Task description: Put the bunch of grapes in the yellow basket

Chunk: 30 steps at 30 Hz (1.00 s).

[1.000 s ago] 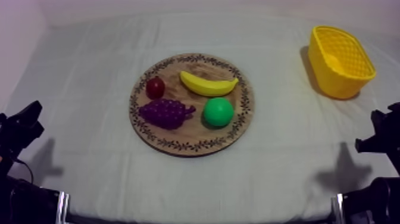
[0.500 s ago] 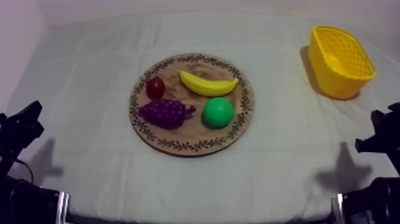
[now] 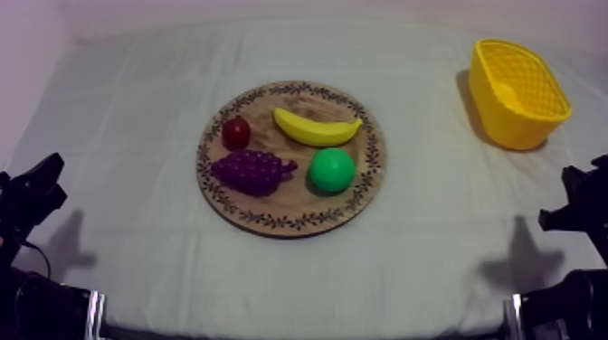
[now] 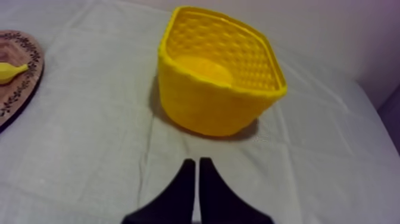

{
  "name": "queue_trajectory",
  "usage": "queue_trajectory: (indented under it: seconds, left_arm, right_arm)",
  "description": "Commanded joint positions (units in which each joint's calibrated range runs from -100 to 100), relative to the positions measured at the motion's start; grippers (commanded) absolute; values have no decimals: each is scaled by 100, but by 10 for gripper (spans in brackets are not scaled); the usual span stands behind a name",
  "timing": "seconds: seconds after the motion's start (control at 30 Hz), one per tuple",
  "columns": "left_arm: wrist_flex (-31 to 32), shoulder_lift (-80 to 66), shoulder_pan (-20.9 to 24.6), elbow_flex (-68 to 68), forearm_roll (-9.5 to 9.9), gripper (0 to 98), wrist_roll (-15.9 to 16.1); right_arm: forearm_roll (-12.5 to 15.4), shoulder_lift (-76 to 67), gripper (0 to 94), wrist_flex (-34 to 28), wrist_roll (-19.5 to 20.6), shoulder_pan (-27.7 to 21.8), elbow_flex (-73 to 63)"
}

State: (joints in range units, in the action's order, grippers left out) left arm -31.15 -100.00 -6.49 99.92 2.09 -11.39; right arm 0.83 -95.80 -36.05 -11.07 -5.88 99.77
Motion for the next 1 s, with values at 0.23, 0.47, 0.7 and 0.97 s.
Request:
queue_trajectory:
  seconds: [0.23,0.47,0.7,0.97]
  left_arm:
    - [3,0,1,-4,4,1,-2]
    - [3,0,1,-4,4,1,-2]
    - [3,0,1,-4,4,1,-2]
    - [3,0,1,-4,4,1,-2]
  right_arm:
    - [-465,634,5,313,-47,513,-383]
    - [-723,1733,5,146,57,884,-1633]
    - [-682,3309,5,-618,-65,1269,-3629]
    - [-693,5086,5,-1718,-50,1933,-5862]
